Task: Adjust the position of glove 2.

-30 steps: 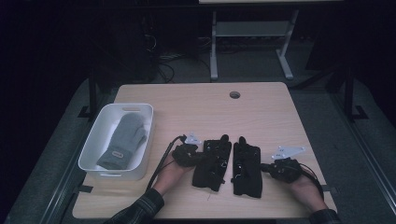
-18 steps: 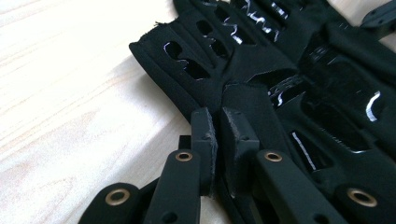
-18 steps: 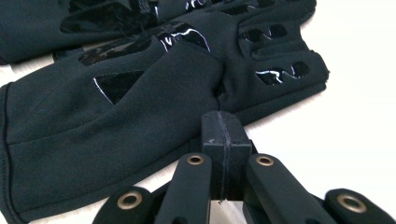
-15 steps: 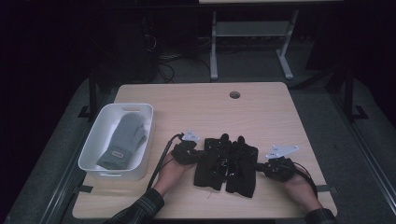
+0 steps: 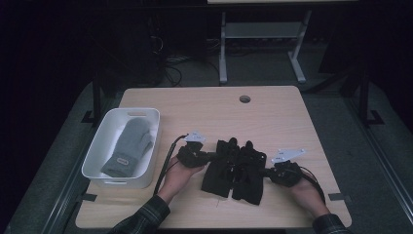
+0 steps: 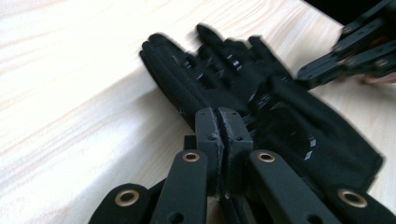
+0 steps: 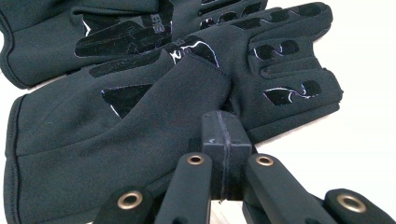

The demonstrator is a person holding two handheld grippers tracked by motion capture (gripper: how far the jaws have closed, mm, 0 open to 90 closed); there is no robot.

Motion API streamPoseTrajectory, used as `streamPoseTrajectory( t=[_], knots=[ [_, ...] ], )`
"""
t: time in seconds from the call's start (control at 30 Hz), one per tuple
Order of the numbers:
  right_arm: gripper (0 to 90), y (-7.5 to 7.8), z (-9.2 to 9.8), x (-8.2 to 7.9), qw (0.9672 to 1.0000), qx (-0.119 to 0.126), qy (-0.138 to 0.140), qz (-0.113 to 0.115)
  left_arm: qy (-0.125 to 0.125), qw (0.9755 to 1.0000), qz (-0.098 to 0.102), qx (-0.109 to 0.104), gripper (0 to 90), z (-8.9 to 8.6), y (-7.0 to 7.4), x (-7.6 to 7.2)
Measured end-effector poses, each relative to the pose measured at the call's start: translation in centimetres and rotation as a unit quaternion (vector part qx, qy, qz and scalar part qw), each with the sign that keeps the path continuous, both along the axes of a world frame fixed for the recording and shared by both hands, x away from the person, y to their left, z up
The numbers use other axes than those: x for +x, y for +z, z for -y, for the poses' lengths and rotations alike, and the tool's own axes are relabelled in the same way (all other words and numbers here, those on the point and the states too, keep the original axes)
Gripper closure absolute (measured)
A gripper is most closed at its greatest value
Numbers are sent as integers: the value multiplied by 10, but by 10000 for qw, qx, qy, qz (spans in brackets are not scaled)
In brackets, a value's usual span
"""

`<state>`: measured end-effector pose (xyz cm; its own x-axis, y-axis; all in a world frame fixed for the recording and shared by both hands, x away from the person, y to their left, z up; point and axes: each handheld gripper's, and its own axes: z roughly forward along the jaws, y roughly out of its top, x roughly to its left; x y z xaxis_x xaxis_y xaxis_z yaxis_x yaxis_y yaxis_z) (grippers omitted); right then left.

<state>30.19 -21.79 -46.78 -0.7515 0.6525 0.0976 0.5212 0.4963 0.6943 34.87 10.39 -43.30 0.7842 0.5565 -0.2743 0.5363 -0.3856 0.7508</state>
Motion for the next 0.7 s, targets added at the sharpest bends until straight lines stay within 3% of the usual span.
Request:
streamPoseTrajectory(
  t=[0.13, 0.53, 0.7],
  knots=[
    [900, 0, -7, 4, 10000, 8, 45, 12, -46, 9995, -54, -293, 875, 0, 8, 1],
    [900, 0, -22, 16, 9999, 17, 102, 14, -124, 9981, -120, -598, 875, 5, 16, 4],
    [900, -1, -31, 20, 9999, 32, 163, 15, -172, 9978, -112, -634, 875, 11, 19, 4]
  ],
)
